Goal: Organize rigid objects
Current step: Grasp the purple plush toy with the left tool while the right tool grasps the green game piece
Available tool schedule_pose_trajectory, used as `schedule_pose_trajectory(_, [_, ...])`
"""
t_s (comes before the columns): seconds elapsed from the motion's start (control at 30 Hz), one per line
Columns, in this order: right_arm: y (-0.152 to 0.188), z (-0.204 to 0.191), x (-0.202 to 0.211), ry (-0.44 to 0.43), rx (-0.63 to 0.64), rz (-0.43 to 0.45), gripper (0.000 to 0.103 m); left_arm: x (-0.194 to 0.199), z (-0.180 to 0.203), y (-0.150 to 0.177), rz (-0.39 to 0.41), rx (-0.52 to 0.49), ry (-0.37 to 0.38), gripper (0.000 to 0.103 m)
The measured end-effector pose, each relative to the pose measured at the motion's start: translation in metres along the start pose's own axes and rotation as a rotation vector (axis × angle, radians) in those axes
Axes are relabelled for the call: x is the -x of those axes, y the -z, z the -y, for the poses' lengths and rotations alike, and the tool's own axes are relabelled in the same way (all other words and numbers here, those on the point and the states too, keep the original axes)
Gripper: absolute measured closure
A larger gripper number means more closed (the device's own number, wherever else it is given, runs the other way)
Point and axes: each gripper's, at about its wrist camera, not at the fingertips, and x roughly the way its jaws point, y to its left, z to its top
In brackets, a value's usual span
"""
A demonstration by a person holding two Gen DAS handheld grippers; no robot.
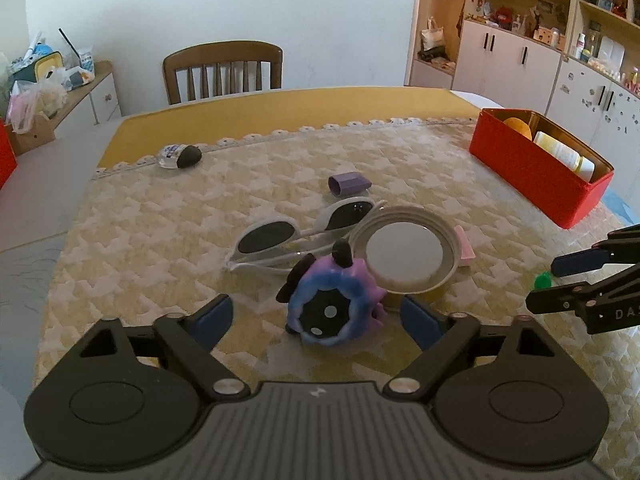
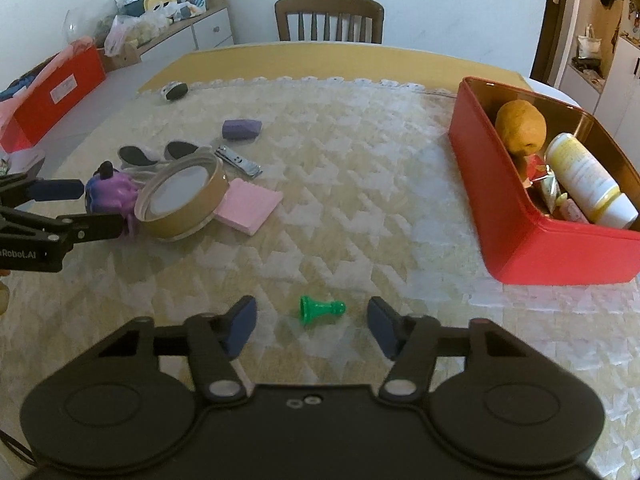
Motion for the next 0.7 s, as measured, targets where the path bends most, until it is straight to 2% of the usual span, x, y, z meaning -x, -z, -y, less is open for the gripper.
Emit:
schedule_pose_trajectory(0.2, [-0.001, -0.002, 0.0, 0.018, 0.023, 0.0, 0.057, -0.003, 0.003, -0.002, -0.011, -0.009, 0.014, 0.04])
schedule_pose_trajectory(0.27, [-0.001, -0.003, 0.0, 0.026, 0.031, 0.001, 0.06, -0.004, 0.003, -0.002, -0.014, -0.011, 0.017, 0.043])
schedule_pose_trajectory(0.4, [0.0, -0.004, 0.0, 0.042, 0.044, 0.002, 0.066, -0.003, 0.006, -0.003, -0.014, -0.023, 0.007, 0.044])
schedule_pose_trajectory(0.53, [0.0, -0.005, 0.002, 0.052, 0.064, 0.005, 0.08, -0.003, 0.008, -0.003, -0.019, -0.033, -0.002, 0.045])
schedule_pose_trajectory(0.7, [0.003, -0.004, 0.006, 0.062, 0.073, 0.014, 0.08, -0.002, 0.011, -0.005, -0.03, -0.026, -0.022, 0.045])
